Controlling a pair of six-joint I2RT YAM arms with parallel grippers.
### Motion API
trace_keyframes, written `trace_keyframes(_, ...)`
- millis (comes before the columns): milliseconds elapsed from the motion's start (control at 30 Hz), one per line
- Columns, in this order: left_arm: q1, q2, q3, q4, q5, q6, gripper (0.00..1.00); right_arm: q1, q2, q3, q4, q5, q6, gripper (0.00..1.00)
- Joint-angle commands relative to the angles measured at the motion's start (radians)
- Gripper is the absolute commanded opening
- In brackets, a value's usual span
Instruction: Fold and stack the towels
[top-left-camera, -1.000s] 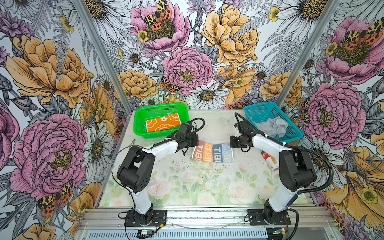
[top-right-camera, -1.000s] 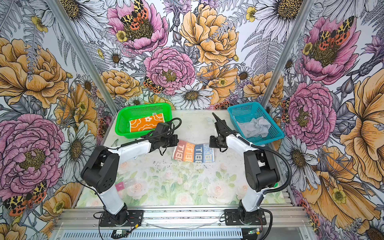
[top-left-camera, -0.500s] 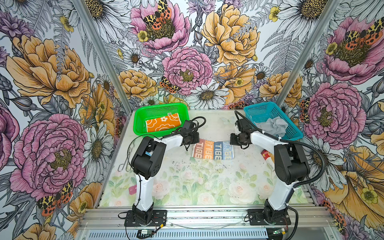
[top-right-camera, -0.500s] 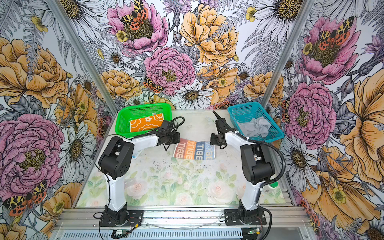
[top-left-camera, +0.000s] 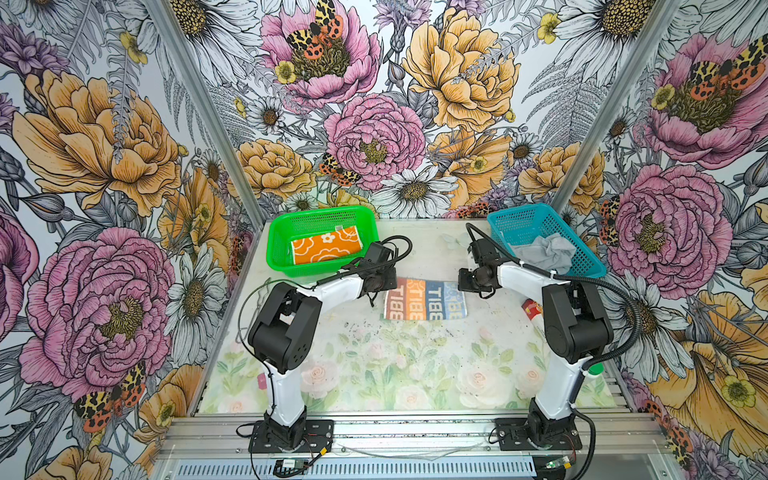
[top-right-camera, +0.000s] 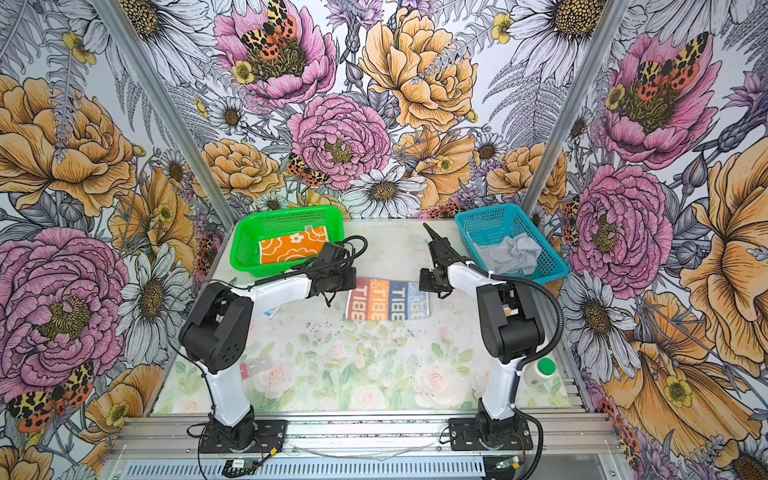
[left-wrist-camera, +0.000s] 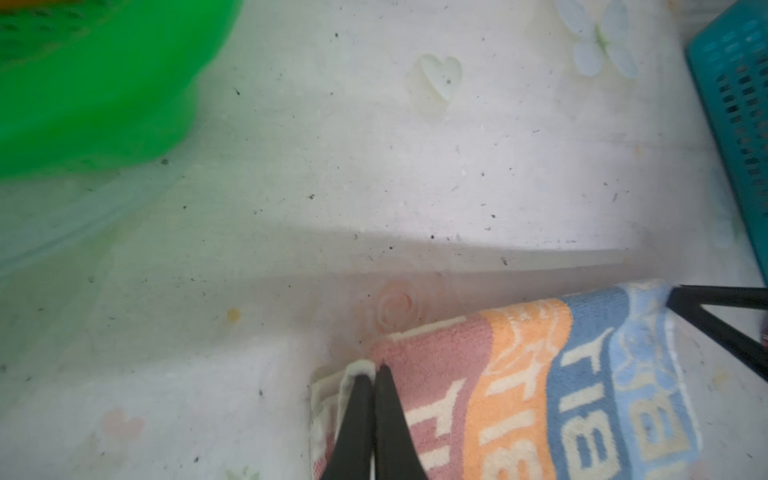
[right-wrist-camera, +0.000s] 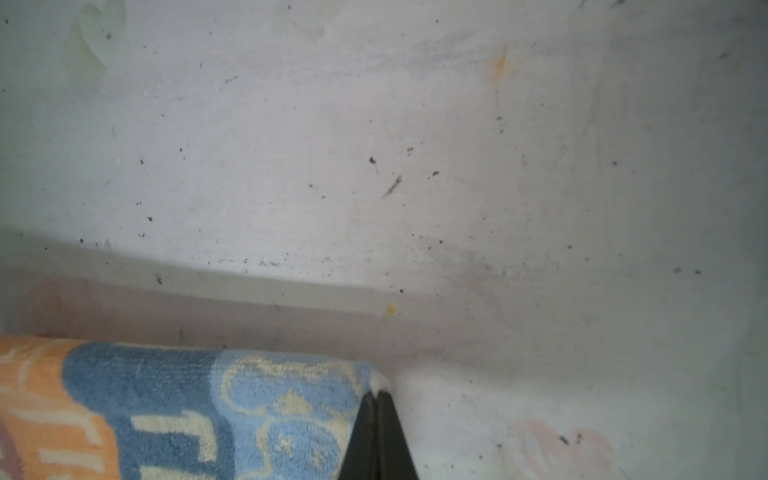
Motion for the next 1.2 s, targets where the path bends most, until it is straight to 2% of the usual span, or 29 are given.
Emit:
trace_keyframes(0, -0.015, -0.114, -0.043, 0.001, -0.025, -0.009, 0.00, -0.001, -0.053, -0.003, 0.019, 0.005, 0.002, 0.00)
trace_keyframes(233, -0.104, -0.268, -0.168, -0.031, -0.070, -0.085, 0.00, -0.001, -0.116, -0.035, 0.016, -0.035, 0.004, 0.00)
trace_keyframes(300, -0.109, -0.274, -0.204, -0.020, -0.066, -0.115, 0.00, -0.001, -0.121, -0.042, 0.016, -0.049, 0.003, 0.00)
trace_keyframes(467, -0.052, -0.171, -0.237, 0.060, -0.050, -0.103, 0.00, 0.002, -0.084, -0.032, 0.018, -0.074, 0.009, 0.00)
trace_keyframes(567, -0.014, -0.105, -0.180, 0.077, -0.026, -0.053, 0.00, 0.004, -0.078, -0.031, 0.018, -0.069, 0.012, 0.00)
trace_keyframes(800, 0.019, -0.041, -0.084, 0.058, -0.054, 0.018, 0.00, 0.005, -0.063, -0.024, 0.018, -0.057, 0.010, 0.00)
trace_keyframes(867, 0.033, -0.023, -0.077, 0.074, -0.044, 0.021, 0.08, 0.006, -0.052, -0.018, 0.017, -0.057, 0.010, 0.00)
trace_keyframes(900, 0.036, -0.023, -0.074, 0.082, -0.046, 0.023, 0.15, 0.005, -0.047, -0.015, 0.018, -0.059, 0.010, 0.00)
trace_keyframes(967, 0.041, 0.031, -0.063, 0.078, -0.048, 0.025, 0.45, 0.004, -0.037, -0.008, 0.017, -0.060, 0.010, 0.00)
trace_keyframes(1000, 0.043, 0.039, -0.059, 0.074, -0.048, 0.028, 0.50, 0.005, -0.033, -0.005, 0.018, -0.061, 0.011, 0.00)
trace_keyframes(1133, 0.026, -0.002, -0.078, 0.097, -0.089, 0.053, 0.52, 0.008, -0.055, -0.009, 0.018, -0.017, 0.003, 0.00)
trace_keyframes(1167, 0.015, -0.045, -0.085, 0.101, -0.109, 0.064, 0.51, 0.010, -0.074, -0.015, 0.018, 0.003, 0.002, 0.07)
